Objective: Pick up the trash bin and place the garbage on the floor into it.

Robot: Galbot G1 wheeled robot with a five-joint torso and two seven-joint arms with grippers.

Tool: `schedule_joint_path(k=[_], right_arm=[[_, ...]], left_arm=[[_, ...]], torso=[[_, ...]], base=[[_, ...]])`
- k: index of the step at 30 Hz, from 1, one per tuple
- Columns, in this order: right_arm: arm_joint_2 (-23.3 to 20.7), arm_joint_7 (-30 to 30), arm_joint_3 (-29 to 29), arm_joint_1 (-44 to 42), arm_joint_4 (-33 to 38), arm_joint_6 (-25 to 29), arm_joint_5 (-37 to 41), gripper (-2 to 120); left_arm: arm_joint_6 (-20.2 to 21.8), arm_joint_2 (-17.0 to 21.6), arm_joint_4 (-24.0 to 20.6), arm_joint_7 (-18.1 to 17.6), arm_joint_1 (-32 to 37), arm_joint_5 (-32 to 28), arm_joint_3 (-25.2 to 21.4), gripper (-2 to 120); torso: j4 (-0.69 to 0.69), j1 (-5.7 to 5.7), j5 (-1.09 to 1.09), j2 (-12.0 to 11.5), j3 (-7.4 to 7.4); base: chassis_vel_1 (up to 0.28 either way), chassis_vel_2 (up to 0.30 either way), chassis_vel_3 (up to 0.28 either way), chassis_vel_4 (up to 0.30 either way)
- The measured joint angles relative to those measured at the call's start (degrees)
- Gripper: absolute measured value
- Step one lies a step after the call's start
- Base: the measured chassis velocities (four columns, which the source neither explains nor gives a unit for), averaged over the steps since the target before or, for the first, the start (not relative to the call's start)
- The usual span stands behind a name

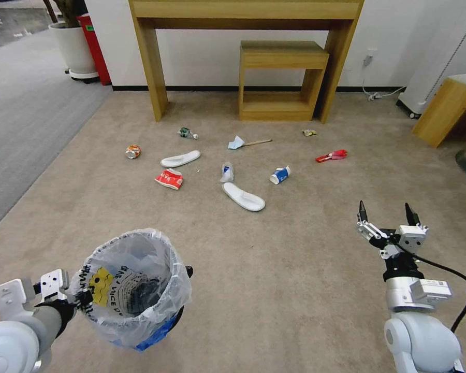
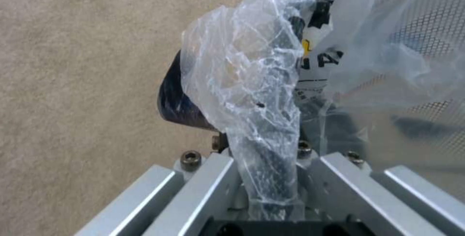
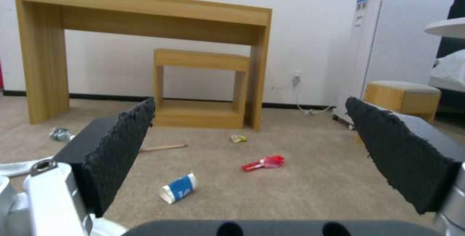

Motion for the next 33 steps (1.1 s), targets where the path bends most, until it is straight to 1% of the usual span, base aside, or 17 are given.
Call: schedule_joint_path(k=[33], right_arm=[[0.14,-0.72,-0.37,-0.39,0.28,0.23,-0.04,100]], left_arm=[[0.0,0.3,-0.35,0.02,0.36,0.02,-0.7,1]], torso=[[0.0,0.0,0.0,-0.01,0.0]], base=[[-0.079,0.085,0.081,-0.083]])
